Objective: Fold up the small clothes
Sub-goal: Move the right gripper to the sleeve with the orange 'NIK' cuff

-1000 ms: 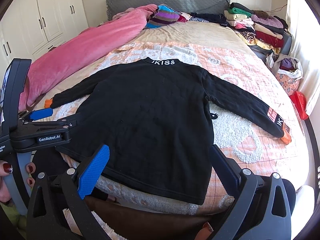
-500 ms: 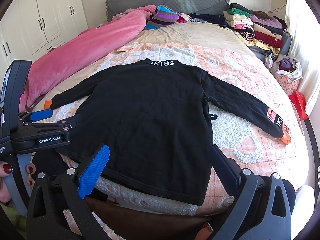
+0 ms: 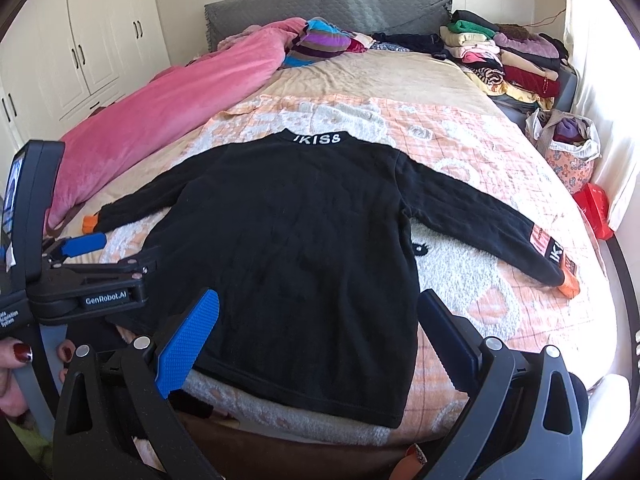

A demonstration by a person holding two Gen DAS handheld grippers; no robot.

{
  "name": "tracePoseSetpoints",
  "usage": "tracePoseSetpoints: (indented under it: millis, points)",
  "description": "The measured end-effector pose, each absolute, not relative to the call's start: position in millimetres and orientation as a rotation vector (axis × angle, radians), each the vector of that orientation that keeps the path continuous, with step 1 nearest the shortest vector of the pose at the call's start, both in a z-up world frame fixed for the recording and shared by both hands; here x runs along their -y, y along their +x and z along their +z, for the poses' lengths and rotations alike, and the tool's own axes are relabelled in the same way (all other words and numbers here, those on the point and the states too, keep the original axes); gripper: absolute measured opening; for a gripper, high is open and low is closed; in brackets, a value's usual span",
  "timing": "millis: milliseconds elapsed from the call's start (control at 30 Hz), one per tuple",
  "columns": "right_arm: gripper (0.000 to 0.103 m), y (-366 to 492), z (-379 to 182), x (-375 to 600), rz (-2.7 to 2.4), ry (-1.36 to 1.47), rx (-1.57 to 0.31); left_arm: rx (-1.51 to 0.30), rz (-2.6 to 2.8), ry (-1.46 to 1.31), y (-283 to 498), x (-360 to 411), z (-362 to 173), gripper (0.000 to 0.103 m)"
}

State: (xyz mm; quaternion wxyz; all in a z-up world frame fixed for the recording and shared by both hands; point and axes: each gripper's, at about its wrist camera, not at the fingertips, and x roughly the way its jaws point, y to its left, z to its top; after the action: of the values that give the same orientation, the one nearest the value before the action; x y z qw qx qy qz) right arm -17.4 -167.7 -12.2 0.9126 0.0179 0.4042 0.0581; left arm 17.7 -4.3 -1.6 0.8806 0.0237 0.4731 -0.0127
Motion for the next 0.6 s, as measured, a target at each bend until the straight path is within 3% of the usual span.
tracePoseSetpoints:
  millis: [600]
  points:
    - [0.099,60,12,190,0.047,0.037,-0.737,-0.944,-0.024,0.038,86,29,10,0.094]
